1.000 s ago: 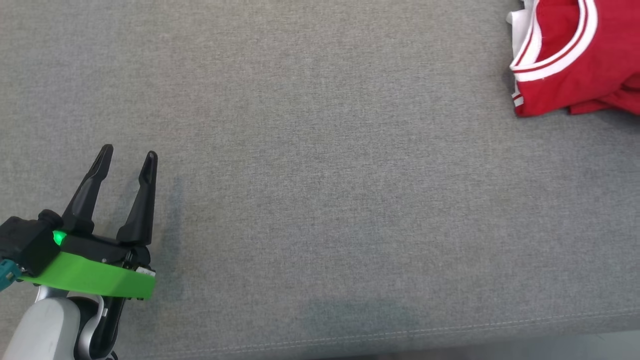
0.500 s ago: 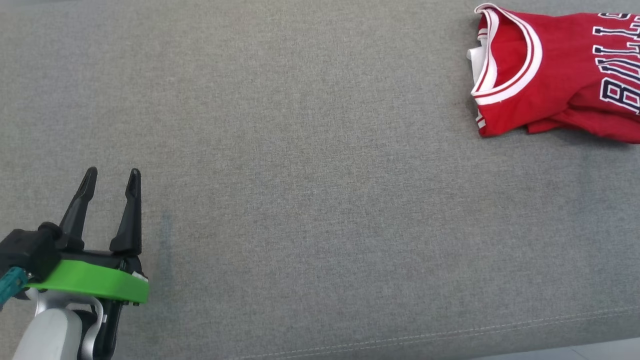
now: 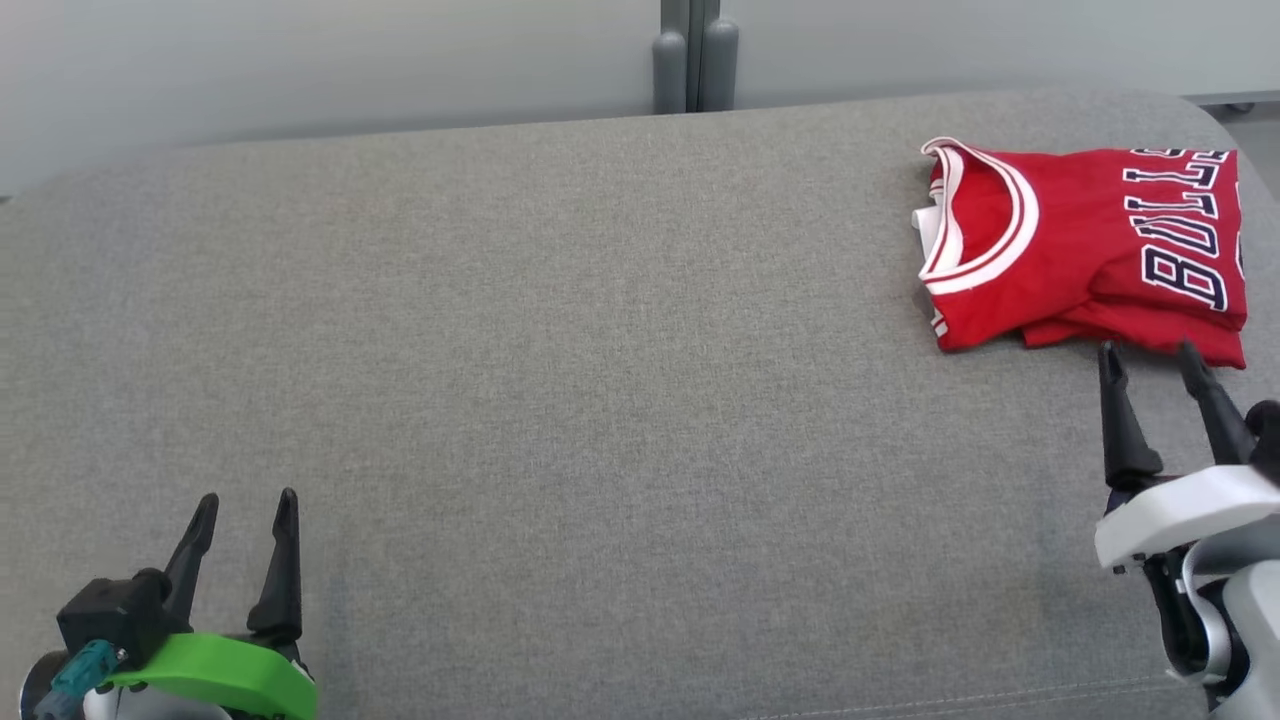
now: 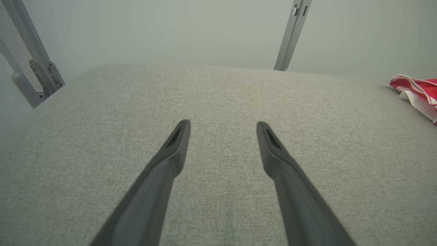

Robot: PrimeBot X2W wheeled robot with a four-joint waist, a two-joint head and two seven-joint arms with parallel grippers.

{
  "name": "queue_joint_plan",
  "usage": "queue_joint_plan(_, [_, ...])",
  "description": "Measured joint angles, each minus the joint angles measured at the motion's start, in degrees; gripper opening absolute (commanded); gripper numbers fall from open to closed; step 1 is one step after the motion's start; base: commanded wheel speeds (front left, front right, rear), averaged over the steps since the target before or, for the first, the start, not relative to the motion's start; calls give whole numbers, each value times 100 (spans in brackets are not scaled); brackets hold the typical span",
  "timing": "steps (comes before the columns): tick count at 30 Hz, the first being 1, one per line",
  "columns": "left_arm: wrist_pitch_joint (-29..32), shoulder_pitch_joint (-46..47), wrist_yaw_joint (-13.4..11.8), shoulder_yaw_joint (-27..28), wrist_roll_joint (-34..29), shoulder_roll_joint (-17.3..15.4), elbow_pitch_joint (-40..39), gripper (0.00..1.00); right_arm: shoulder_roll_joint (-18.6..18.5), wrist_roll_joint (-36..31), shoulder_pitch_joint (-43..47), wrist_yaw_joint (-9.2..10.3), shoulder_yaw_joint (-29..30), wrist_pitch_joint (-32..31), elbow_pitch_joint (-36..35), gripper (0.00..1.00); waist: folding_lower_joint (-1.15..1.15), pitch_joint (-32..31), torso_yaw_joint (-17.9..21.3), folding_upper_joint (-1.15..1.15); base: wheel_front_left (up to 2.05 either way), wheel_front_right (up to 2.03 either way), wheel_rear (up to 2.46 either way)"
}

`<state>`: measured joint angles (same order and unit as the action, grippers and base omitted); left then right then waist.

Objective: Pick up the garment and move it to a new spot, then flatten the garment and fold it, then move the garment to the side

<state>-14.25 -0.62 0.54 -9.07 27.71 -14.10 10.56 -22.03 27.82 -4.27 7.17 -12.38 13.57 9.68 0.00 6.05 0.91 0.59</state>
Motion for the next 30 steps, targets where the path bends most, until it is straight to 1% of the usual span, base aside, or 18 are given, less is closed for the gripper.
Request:
queue_joint_plan(3, [0,-126,-100,33,-35,37,49,100,76,-71,240,0,-103,0,1,100,0,-198,-53,0,0,0,0])
queue_joint_plan(5, [0,-177,-169,115,-44,36,107,100,70,-236,401,0,-187,1,15,100,0,-312,-93,0,0,0,0])
queue_joint_plan(7, [0,-198,-208,165,-73,22,156,100,103,-325,544,0,-176,1,22,100,0,-407,-140,0,0,0,0])
queue_joint_plan(10, [0,-198,-197,155,-76,23,137,100,219,-335,726,0,-38,2,15,100,0,-483,-241,0,0,0,0])
queue_joint_plan(11, [0,-198,-144,132,-75,22,121,100,252,-367,777,0,16,3,16,100,0,-497,-277,0,0,0,0])
queue_joint_plan(12, [1,-199,-99,92,-76,27,111,0,270,-397,840,-1,58,4,27,0,0,-509,-313,0,0,0,0])
queue_joint_plan(19, [19,-312,-105,-40,-59,342,477,0,645,-366,1065,-10,-68,-25,375,0,0,-512,-316,0,0,0,0])
queue_joint_plan(24, [118,-313,-98,14,132,376,531,0,680,-169,1069,-65,-5,-77,381,0,0,-516,-306,0,0,0,0])
queue_joint_plan(27, [179,-311,-71,65,372,396,537,0,733,58,1067,-80,57,-110,382,0,0,-519,-297,0,0,0,0])
queue_joint_plan(30, [247,-309,-47,112,587,411,537,0,764,294,1062,-137,96,-163,381,0,0,-521,-291,0,0,0,0])
